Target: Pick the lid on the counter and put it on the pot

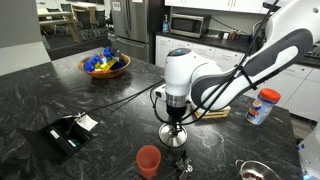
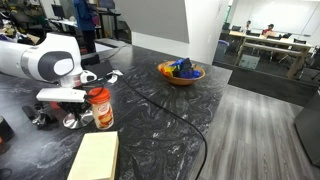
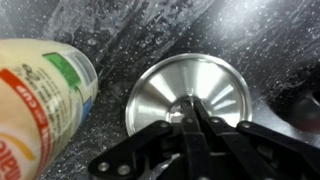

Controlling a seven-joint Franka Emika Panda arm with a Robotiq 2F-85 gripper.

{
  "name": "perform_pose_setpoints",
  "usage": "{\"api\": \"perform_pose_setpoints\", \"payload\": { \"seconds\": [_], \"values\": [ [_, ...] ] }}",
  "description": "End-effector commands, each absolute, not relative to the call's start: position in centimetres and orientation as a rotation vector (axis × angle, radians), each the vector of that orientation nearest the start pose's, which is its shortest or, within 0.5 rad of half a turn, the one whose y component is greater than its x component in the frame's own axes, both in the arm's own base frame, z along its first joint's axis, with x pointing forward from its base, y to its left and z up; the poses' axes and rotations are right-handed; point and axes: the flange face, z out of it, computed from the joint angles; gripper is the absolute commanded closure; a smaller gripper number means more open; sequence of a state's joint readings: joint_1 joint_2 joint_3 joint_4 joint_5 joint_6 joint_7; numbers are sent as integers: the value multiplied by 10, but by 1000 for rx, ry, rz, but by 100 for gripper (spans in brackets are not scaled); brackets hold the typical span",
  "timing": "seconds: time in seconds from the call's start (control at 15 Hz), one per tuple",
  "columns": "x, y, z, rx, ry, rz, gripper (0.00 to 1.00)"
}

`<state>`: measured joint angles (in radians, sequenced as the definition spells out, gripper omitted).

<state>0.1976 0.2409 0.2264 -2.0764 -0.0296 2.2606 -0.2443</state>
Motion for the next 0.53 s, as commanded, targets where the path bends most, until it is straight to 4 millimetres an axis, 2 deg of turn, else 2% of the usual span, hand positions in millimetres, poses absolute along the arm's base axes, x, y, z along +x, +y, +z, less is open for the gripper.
{"api": "perform_pose_setpoints", "payload": {
  "seconds": [0.0,0.2,0.47],
  "values": [
    [523,230,317,-2944,-1005,64,100],
    [518,230,330,-2961,-956,41,99],
    [505,226,373,-2991,-736,-62,99]
  ]
}}
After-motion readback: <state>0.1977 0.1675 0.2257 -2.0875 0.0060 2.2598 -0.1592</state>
